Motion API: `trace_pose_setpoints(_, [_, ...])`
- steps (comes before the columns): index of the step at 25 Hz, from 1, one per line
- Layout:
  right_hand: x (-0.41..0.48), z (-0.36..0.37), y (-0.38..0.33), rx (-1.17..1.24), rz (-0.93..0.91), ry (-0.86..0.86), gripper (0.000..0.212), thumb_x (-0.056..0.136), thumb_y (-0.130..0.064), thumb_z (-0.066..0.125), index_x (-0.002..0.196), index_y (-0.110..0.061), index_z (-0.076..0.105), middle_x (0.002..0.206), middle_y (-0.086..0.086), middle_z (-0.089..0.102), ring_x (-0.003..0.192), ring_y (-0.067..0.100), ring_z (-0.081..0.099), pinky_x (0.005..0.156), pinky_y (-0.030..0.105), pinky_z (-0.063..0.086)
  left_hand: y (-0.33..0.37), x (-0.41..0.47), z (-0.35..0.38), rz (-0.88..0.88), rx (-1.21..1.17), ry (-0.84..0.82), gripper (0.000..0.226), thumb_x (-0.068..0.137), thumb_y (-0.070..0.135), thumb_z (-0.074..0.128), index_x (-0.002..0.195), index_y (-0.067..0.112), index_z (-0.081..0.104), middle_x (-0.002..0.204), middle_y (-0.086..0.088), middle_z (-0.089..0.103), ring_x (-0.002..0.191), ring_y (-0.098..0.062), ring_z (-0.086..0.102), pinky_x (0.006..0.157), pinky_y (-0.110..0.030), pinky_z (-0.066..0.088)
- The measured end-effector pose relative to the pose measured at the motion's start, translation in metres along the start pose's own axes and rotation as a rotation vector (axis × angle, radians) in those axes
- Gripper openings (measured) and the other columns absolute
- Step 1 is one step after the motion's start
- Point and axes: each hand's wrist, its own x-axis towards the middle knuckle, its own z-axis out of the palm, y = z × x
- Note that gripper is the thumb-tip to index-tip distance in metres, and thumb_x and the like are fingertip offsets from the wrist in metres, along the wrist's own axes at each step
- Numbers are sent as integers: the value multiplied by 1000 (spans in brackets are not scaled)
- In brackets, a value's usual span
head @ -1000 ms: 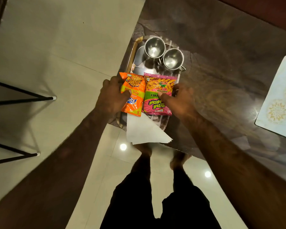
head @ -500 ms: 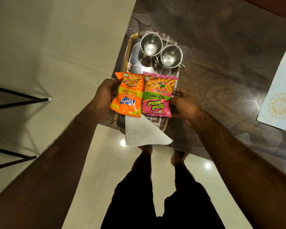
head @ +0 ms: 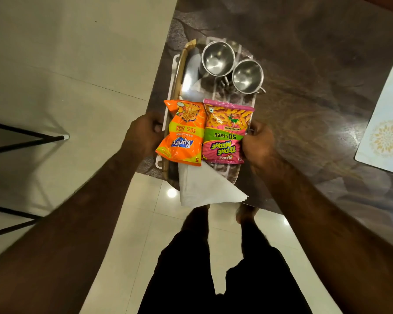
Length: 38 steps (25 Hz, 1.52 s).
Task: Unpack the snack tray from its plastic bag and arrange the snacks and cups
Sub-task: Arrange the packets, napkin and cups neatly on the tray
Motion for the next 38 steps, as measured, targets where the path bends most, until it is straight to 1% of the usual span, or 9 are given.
trace_pose_setpoints(10, [14,-79,43,-57,27,174,38,88,9,55,111,-9,77,81,-5,74,47,-12,62,47,12,53,-17,-2,-16,-158,25,129,22,86,13,71,106,18,63,97,-9,73,73,-32,70,72,-45,62])
trace_pose_setpoints(14, [25,-98,61,-97,55,214,29,89,-1,62,109,-14,79,80,-9,74,47,-12,63,46,14,56,-17,-1,-18,-179,69,153,27,86,15,72,113,16,64,106,-13,73,94,-39,70,85,-53,59])
trace_pose_setpoints(18, [32,-109,70,-93,87,194,33,88,-4,63,116,-13,78,95,2,80,72,11,77,71,39,68,-3,-10,-15,-141,271,249,42,87,22,67,127,15,58,122,-17,62,108,-38,63,94,-50,53])
trace_pose_setpoints(21, [36,-112,72,-88,91,177,40,82,-5,59,116,-15,79,100,5,81,85,24,79,80,51,67,28,-27,4,9,197,350,29,85,18,60,114,17,59,110,-12,65,100,-32,65,86,-43,53])
trace_pose_setpoints(24, [35,-115,73,-124,74,187,39,83,-9,58,114,-20,80,99,1,81,87,24,79,81,51,66,68,-52,43,66,-23,158,13,89,19,59,101,17,62,88,-4,69,79,-27,68,75,-42,59])
trace_pose_setpoints(27, [31,-118,74,-172,72,217,38,84,-9,62,117,-22,77,104,0,81,95,24,78,87,48,65,94,-72,89,-100,-7,-266,17,88,29,58,87,14,67,81,-7,73,73,-29,73,65,-41,63])
trace_pose_setpoints(30, [10,-126,70,-239,48,205,32,75,-25,53,101,-25,73,90,-10,76,83,13,71,74,26,54,98,-97,125,-308,121,-631,27,89,37,58,90,12,67,83,-8,76,70,-28,76,58,-33,61])
trace_pose_setpoints(34, [-34,-126,79,-521,-51,132,14,84,-25,55,76,-33,64,80,-8,70,80,23,69,69,29,50,83,-117,145,-321,176,-619,35,95,47,50,94,16,64,82,-4,74,75,-29,76,71,-35,59])
trace_pose_setpoints(38, [-62,-102,92,-680,-219,-157,30,93,-25,63,120,-30,75,116,-2,77,108,25,71,85,33,57,83,-117,147,-486,-64,-699,36,103,46,42,112,14,55,100,-11,74,77,-26,69,79,-41,55])
